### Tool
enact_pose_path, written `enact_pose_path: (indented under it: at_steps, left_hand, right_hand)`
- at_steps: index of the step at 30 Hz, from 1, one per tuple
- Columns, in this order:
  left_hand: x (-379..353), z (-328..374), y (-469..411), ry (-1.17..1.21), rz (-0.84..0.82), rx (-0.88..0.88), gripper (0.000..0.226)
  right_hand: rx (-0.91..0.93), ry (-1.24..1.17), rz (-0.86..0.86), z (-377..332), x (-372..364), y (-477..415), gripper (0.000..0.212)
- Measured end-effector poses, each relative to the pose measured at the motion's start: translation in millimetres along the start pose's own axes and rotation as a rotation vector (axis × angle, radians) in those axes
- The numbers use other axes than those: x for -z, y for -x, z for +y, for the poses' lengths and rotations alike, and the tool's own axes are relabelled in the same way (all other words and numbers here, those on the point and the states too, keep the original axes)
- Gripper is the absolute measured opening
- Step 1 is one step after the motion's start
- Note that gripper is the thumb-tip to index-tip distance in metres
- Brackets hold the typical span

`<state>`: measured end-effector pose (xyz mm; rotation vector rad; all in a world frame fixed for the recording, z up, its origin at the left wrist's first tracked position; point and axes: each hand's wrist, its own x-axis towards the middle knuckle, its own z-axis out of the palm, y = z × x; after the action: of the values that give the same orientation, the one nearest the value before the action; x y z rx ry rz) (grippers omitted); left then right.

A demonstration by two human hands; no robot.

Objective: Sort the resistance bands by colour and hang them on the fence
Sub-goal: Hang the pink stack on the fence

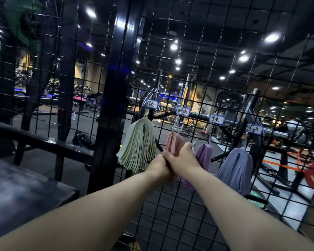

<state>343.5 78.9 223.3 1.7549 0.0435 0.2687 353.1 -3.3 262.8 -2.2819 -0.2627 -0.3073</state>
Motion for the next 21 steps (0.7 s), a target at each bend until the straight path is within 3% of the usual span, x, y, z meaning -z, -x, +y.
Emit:
enact_pose_path:
  at_steps: [1, 3, 5, 8, 10, 12, 13, 16, 19, 21]
  left_hand:
    - [2, 6, 5, 0.022, -0.055, -0.016, 0.028]
    - [7, 0, 10, -0.45, -0.105, -0.187, 0.032]
    - [16, -8, 13, -0.72, -0.181, -0.134, 0.033]
    - [32, -10, 25, -0.882, -0.193, -0.051, 0.028]
    - [46, 3, 31, -1.004, -0.119, -0.14, 0.02]
    - [59, 18, 35, -0.978, 0.13, -0.309, 0.021]
    - [65, 25, 33, -0.845, 0.28, -0.396, 0.022]
    - [79, 41, 10, -0.695, 0.682, -0.511, 0.022]
    - [83, 53, -15, -0.679, 0.679, -0.244, 0.061]
    - [79, 56, -28, -0.596, 0.651, -0.136, 0.073]
  right_hand:
    - [-0.002, 0.001, -0.017, 1, -1, 2, 0.061]
    - [-0.003, -0.004, -0.031, 2, -1, 8, 0.058]
    - [0.007, 0.012, -0.013, 3, -1, 11, 0.054]
    - [0.012, 0.03, 0.005, 0, 0, 15, 0.05]
    - [0.006, 0.025, 0.009, -3, -2, 16, 0.05]
    - [0.015, 0.037, 0.024, -7, -4, 16, 0.054]
    - [0.018, 0.045, 0.04, -9, -5, 16, 0.055]
    - [0.011, 0.038, 0.095, -13, -11, 14, 0.051]
    - [-0.011, 0.03, 0.122, -19, -16, 11, 0.055]
    - [-0.008, 0.072, 0.148, -22, -19, 10, 0.058]
